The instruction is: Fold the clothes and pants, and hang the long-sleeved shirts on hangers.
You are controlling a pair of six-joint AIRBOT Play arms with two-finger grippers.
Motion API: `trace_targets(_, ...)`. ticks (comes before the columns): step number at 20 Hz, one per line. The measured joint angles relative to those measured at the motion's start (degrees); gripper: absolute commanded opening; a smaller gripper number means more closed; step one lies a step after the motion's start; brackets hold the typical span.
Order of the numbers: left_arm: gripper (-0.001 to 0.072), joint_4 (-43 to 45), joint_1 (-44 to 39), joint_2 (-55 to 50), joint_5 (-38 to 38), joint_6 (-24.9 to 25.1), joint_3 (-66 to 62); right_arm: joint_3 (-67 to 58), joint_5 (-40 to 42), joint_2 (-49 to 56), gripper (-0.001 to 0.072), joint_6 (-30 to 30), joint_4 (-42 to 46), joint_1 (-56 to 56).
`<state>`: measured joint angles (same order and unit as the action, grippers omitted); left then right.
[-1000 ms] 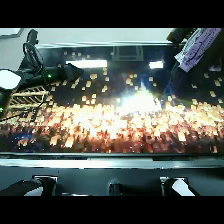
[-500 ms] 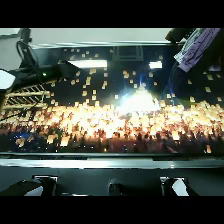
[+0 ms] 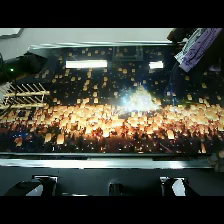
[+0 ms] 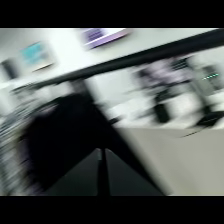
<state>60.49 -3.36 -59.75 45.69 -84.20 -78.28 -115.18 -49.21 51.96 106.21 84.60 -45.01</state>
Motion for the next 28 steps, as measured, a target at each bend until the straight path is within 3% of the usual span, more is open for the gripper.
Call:
trace_targets(2,0.0019,1.51,0.28,0.48,-0.04,0.46,0.0,0.0,-3.87,5.35,0.0023,-10.29,-14.99,7.98)
trace_targets(3,0.0018,2.64,0.44,0.68,-0.02,0.7,0.0,0.13,-6.47,8.2,0.0023,-13.62,-16.96,13.29)
trace_targets(7,0.0012,8.09,1.55,1.09,6.58,1.07,0.13,3.28,-17.64,16.92,0.0021,-22.45,-7.8,38.38)
trace_targets(10,0.0012,11.87,2.97,3.26,11.63,1.55,2.89,12.52,-22.4,18.16,0.0021,-26.71,-3.58,49.75)
trace_targets(17,0.0032,16.02,6.62,11.91,13.68,6.19,15.28,40.44,-22.62,9.18,0.0023,-29.0,-0.96,55.54)
trace_targets(28,0.0031,16.72,7.13,13.64,14.23,7.21,17.57,46.18,-22.62,6.78,0.0023,-28.52,-0.81,56.11)
